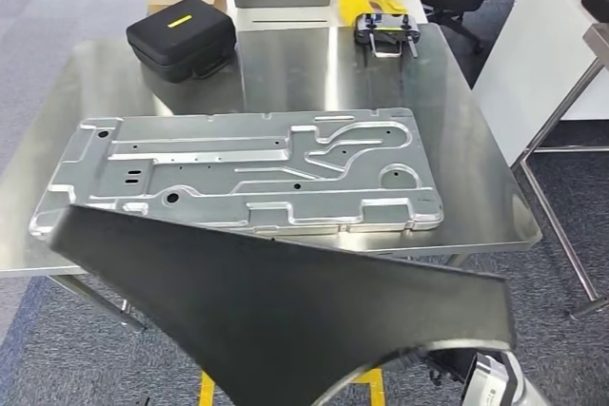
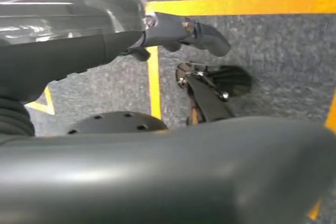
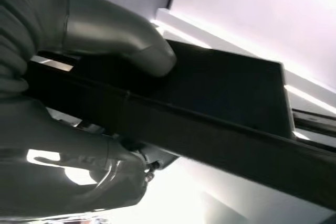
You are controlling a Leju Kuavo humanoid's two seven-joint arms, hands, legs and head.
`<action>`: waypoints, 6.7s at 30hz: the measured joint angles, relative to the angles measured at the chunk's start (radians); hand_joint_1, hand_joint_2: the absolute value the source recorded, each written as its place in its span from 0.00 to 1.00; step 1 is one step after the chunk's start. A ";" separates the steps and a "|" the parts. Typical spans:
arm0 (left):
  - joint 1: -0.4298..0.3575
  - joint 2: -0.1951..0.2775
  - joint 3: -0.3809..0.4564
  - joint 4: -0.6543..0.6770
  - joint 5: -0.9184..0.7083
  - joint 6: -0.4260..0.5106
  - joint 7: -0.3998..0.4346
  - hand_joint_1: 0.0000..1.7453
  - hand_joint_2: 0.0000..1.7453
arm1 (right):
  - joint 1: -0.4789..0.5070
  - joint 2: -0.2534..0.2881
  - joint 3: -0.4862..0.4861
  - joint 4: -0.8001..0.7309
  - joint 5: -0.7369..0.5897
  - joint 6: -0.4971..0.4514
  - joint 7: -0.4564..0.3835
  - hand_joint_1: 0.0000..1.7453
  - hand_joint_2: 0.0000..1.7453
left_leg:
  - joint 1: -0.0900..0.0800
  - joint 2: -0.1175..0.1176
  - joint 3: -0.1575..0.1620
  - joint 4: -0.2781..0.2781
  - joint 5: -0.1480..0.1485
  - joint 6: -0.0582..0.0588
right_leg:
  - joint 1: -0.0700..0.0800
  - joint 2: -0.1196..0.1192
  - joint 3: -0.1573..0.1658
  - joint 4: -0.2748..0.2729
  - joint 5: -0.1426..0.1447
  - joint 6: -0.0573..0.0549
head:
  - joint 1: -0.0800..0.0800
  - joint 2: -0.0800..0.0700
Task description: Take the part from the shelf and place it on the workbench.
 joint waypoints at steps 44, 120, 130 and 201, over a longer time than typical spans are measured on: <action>-0.001 0.005 -0.002 0.000 0.000 0.005 -0.018 0.00 1.00 | -0.134 -0.012 -0.134 -0.079 -0.031 -0.083 0.082 1.00 1.00 | -0.004 -0.001 0.032 -0.019 -0.010 0.012 | 0.005 -0.003 0.001 -0.010 0.003 -0.022 | -0.004 0.000; -0.044 -0.021 -0.101 0.000 -0.072 -0.044 -0.011 0.00 1.00 | -0.769 0.505 0.234 1.362 0.965 -0.256 0.392 1.00 1.00 | -0.012 -0.001 0.032 -0.019 -0.010 0.001 | -0.004 -0.002 0.003 -0.012 0.005 -0.020 | -0.003 0.000; -0.045 -0.021 -0.125 0.000 -0.087 -0.072 -0.032 0.00 1.00 | -0.812 0.506 0.282 1.490 0.926 -0.210 0.381 1.00 1.00 | -0.012 -0.001 0.037 -0.019 -0.010 0.001 | -0.004 -0.003 0.009 -0.012 0.005 -0.020 | -0.003 0.000; 0.013 0.000 -0.145 0.000 -0.010 -0.039 -0.123 0.00 0.00 | -0.077 -0.014 -0.464 0.160 0.161 -0.267 0.147 0.00 0.00 | -0.014 0.002 0.040 -0.037 0.015 0.038 | -0.013 -0.003 0.009 -0.013 -0.002 0.012 | -0.003 0.000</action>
